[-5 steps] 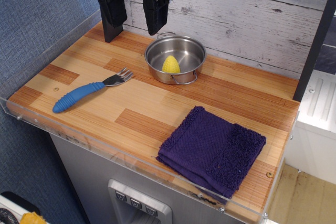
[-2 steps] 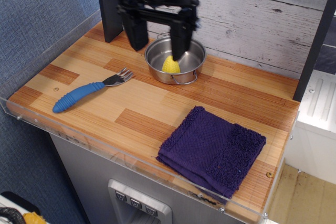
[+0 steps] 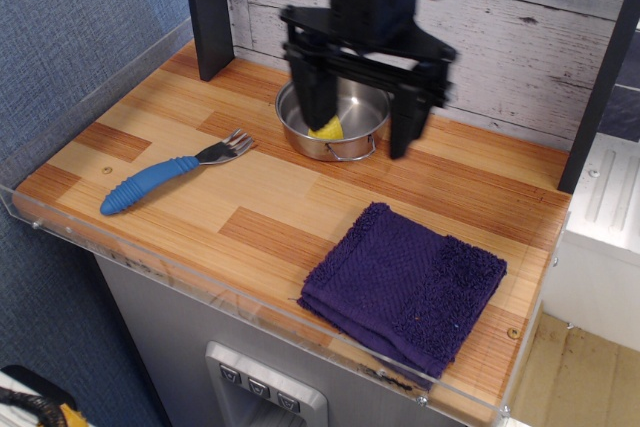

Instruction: Slide the purple towel to the left.

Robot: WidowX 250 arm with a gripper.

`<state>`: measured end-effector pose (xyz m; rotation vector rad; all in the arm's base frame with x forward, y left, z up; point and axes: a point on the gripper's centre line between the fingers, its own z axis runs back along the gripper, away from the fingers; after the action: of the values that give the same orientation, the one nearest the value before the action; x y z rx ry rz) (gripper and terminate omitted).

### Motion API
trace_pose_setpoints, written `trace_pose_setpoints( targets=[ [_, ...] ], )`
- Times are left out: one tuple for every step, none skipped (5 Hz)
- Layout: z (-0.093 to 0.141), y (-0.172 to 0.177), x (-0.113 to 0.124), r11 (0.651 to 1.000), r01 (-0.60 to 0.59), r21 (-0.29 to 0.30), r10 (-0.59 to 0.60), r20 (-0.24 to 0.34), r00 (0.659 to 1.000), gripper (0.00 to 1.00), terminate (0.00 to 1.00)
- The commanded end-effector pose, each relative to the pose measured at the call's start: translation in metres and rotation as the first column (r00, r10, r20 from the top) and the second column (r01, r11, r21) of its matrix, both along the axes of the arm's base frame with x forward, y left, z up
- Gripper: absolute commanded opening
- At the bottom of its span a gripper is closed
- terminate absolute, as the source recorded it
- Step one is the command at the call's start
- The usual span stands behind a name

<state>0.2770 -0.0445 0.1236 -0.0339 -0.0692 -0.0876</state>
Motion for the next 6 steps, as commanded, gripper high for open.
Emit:
trace_pose_setpoints(
  targets=[
    [-0.006, -0.040, 0.002, 0.994, -0.062, 0.086, 0.056, 0.068, 0.996, 1.00, 0.00],
    [-0.020, -0.046, 0.007, 0.994, -0.063, 0.092, 0.056, 0.083, 0.995, 1.00, 0.00],
    [-0.034, -0.042, 0.008, 1.000, -0.021, 0.022, 0.018, 0.103, 0.994, 1.00, 0.00],
    [-0.047, -0.036, 0.004, 1.000, 0.004, -0.019, -0.002, 0.095, 0.996, 1.00, 0.00],
    [-0.060, -0.034, -0.002, 0.998, 0.028, -0.051, -0.025, 0.072, 0.997, 1.00, 0.00],
    [-0.069, -0.031, -0.006, 0.997, 0.054, -0.050, -0.051, 0.052, 0.997, 1.00, 0.00]
  ],
)
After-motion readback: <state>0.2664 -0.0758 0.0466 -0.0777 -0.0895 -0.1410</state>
